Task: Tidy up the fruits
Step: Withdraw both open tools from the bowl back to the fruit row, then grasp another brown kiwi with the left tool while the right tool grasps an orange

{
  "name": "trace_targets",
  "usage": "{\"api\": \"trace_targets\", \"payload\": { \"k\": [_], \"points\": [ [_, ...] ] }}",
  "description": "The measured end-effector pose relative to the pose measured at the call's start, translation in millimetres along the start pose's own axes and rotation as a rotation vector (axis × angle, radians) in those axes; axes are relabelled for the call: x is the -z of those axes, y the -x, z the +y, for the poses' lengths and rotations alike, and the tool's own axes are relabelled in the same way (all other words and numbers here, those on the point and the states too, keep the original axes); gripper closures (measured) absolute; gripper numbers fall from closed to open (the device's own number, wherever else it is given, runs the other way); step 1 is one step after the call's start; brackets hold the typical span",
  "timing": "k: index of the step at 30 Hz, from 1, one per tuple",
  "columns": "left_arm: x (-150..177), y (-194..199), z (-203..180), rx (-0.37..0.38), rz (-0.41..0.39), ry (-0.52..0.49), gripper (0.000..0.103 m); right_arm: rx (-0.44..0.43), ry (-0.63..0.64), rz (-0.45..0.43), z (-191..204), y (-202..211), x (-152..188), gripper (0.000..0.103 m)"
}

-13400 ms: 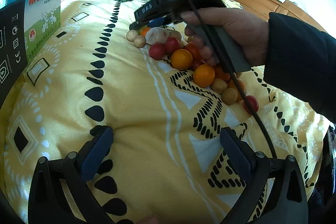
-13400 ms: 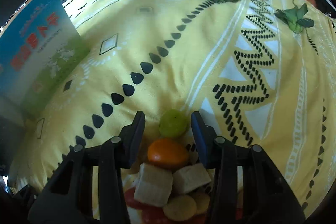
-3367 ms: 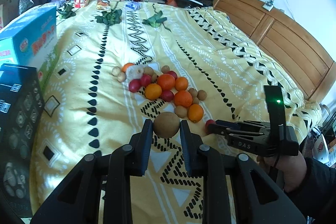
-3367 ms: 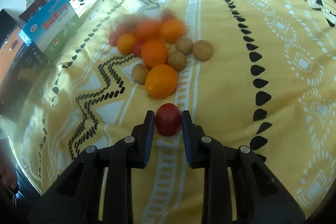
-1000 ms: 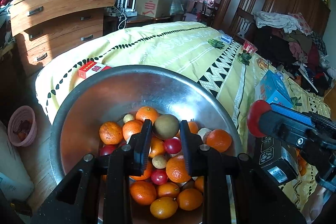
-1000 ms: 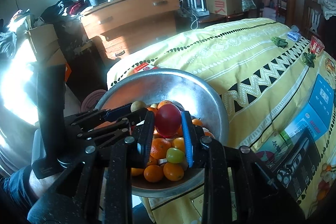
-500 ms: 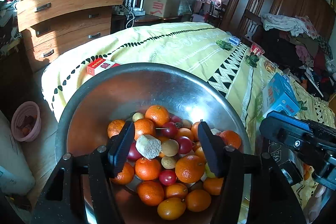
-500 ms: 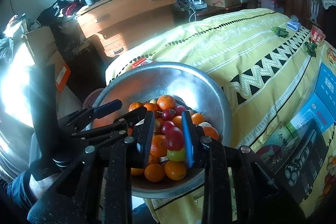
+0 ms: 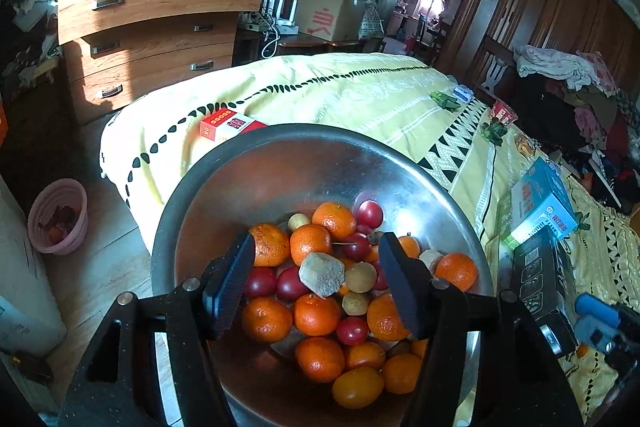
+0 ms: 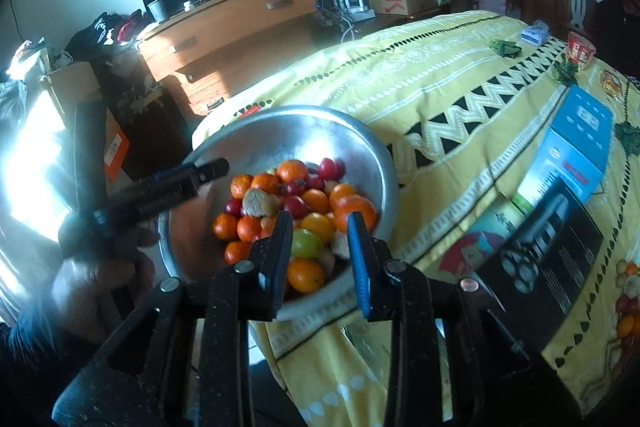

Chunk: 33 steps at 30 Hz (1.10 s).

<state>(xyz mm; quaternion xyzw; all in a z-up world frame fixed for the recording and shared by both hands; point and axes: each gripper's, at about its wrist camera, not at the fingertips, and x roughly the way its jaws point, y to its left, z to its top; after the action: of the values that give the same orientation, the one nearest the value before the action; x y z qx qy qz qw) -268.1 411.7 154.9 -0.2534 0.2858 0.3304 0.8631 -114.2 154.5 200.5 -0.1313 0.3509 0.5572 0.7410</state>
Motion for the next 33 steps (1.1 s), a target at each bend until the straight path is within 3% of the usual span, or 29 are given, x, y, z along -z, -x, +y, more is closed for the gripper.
{"api": "trace_targets", "payload": {
  "k": [1,3,8,11,15,16,21,23,27,33],
  "points": [
    [2,1,-2,0.0,0.004,-0.004,0.038,0.015,-0.015,0.005,-7,7,14,0.047],
    [6,4,-11,0.012,0.011,-0.018,0.038,0.049,-0.053,0.017,-21,21,40,0.033],
    [10,25,-62,0.127,-0.033,-0.084,0.038,0.137,-0.191,0.06,-61,62,106,0.031],
    [17,46,-119,0.258,-0.068,-0.184,0.038,0.19,-0.268,0.058,-83,89,137,0.03],
    [44,74,-221,0.492,-0.066,-0.382,0.037,0.251,-0.402,0.039,-118,124,178,0.03],
    [57,76,-252,0.569,-0.037,-0.439,0.037,0.266,-0.441,0.036,-128,132,189,0.03],
    [122,46,-368,0.764,0.158,-0.609,0.038,0.318,-0.557,0.013,-157,164,226,0.03],
    [146,25,-404,0.796,0.235,-0.655,0.038,0.33,-0.592,-0.002,-169,177,238,0.03],
    [200,-34,-476,0.809,0.393,-0.755,0.054,0.353,-0.654,-0.021,-199,194,262,0.03],
    [261,-95,-533,0.795,0.545,-0.891,0.063,0.361,-0.732,-0.021,-227,205,285,0.03]
  ]
}}
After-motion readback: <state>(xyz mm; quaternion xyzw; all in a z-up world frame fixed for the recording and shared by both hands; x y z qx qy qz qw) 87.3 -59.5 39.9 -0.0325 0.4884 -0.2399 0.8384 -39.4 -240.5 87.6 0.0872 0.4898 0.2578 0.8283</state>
